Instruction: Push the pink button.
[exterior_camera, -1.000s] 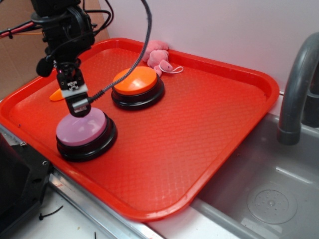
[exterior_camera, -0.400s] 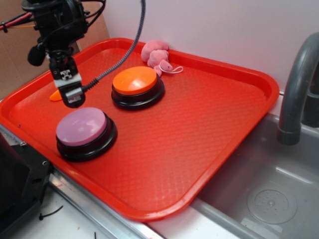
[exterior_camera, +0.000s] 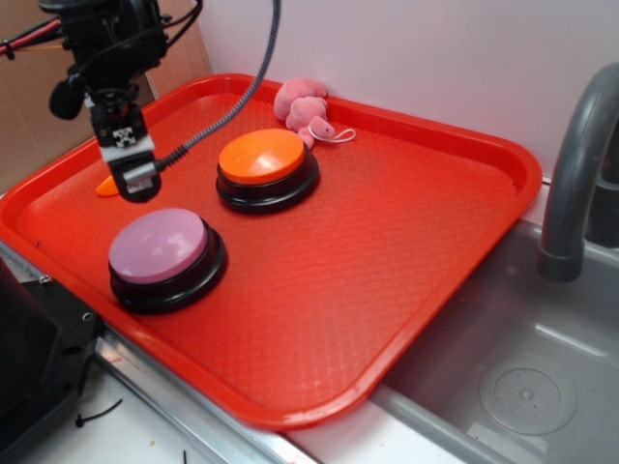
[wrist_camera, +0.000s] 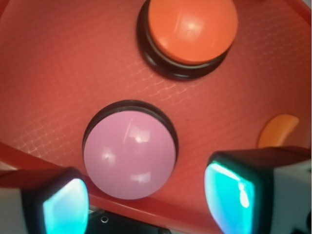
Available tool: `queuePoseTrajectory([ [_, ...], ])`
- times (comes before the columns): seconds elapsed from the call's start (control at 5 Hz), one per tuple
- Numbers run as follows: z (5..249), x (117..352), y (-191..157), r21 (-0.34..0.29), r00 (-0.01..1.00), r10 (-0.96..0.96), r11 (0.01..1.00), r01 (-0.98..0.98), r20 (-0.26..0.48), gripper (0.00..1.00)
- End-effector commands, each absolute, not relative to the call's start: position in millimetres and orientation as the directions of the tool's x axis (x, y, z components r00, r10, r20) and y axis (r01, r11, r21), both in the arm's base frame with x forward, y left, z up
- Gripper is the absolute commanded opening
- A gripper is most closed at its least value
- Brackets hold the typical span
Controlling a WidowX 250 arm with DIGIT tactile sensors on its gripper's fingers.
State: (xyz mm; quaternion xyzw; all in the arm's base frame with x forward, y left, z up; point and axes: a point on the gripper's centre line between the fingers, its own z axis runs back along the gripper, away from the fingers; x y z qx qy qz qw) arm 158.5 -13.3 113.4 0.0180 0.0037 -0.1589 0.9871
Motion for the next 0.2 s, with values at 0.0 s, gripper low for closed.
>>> queuePoseTrajectory([
  [0.0,133.5,168.9,-14.8,0.051,0.949,-0.311,0.95,0.309,0.046,1.0],
])
